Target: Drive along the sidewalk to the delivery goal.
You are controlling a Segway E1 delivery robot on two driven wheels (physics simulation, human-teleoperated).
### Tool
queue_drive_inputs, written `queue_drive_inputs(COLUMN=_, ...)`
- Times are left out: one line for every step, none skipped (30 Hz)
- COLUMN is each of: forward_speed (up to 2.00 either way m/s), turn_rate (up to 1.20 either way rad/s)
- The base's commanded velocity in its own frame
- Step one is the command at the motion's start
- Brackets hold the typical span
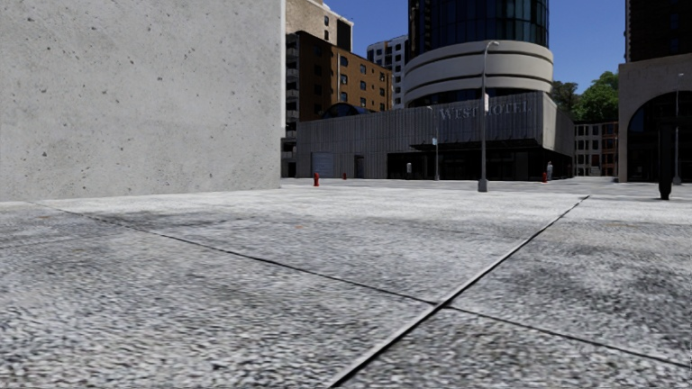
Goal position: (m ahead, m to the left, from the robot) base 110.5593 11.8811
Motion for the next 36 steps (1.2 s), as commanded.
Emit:
queue_drive_inputs(forward_speed=2.00, turn_rate=0.00)
queue_drive_inputs(forward_speed=2.00, turn_rate=0.00)
queue_drive_inputs(forward_speed=2.00, turn_rate=0.00)
queue_drive_inputs(forward_speed=2.00, turn_rate=0.00)
queue_drive_inputs(forward_speed=2.00, turn_rate=0.00)
queue_drive_inputs(forward_speed=2.00, turn_rate=0.00)
queue_drive_inputs(forward_speed=2.00, turn_rate=0.00)
queue_drive_inputs(forward_speed=2.00, turn_rate=0.00)
queue_drive_inputs(forward_speed=2.00, turn_rate=0.00)
queue_drive_inputs(forward_speed=2.00, turn_rate=0.00)
queue_drive_inputs(forward_speed=2.00, turn_rate=0.00)
queue_drive_inputs(forward_speed=2.00, turn_rate=0.00)
queue_drive_inputs(forward_speed=2.00, turn_rate=0.00)
queue_drive_inputs(forward_speed=2.00, turn_rate=0.00)
queue_drive_inputs(forward_speed=2.00, turn_rate=0.00)
queue_drive_inputs(forward_speed=2.00, turn_rate=0.00)
queue_drive_inputs(forward_speed=2.00, turn_rate=0.00)
queue_drive_inputs(forward_speed=2.00, turn_rate=0.00)
queue_drive_inputs(forward_speed=2.00, turn_rate=0.00)
queue_drive_inputs(forward_speed=2.00, turn_rate=0.00)
queue_drive_inputs(forward_speed=2.00, turn_rate=0.00)
queue_drive_inputs(forward_speed=2.00, turn_rate=0.00)
queue_drive_inputs(forward_speed=2.00, turn_rate=0.00)
queue_drive_inputs(forward_speed=2.00, turn_rate=0.00)
queue_drive_inputs(forward_speed=2.00, turn_rate=0.00)
queue_drive_inputs(forward_speed=2.00, turn_rate=0.00)
queue_drive_inputs(forward_speed=2.00, turn_rate=0.00)
queue_drive_inputs(forward_speed=2.00, turn_rate=0.00)
queue_drive_inputs(forward_speed=2.00, turn_rate=0.00)
queue_drive_inputs(forward_speed=2.00, turn_rate=0.00)
queue_drive_inputs(forward_speed=2.00, turn_rate=0.00)
queue_drive_inputs(forward_speed=2.00, turn_rate=0.00)
queue_drive_inputs(forward_speed=2.00, turn_rate=0.00)
queue_drive_inputs(forward_speed=2.00, turn_rate=0.00)
queue_drive_inputs(forward_speed=2.00, turn_rate=0.00)
queue_drive_inputs(forward_speed=2.00, turn_rate=0.00)
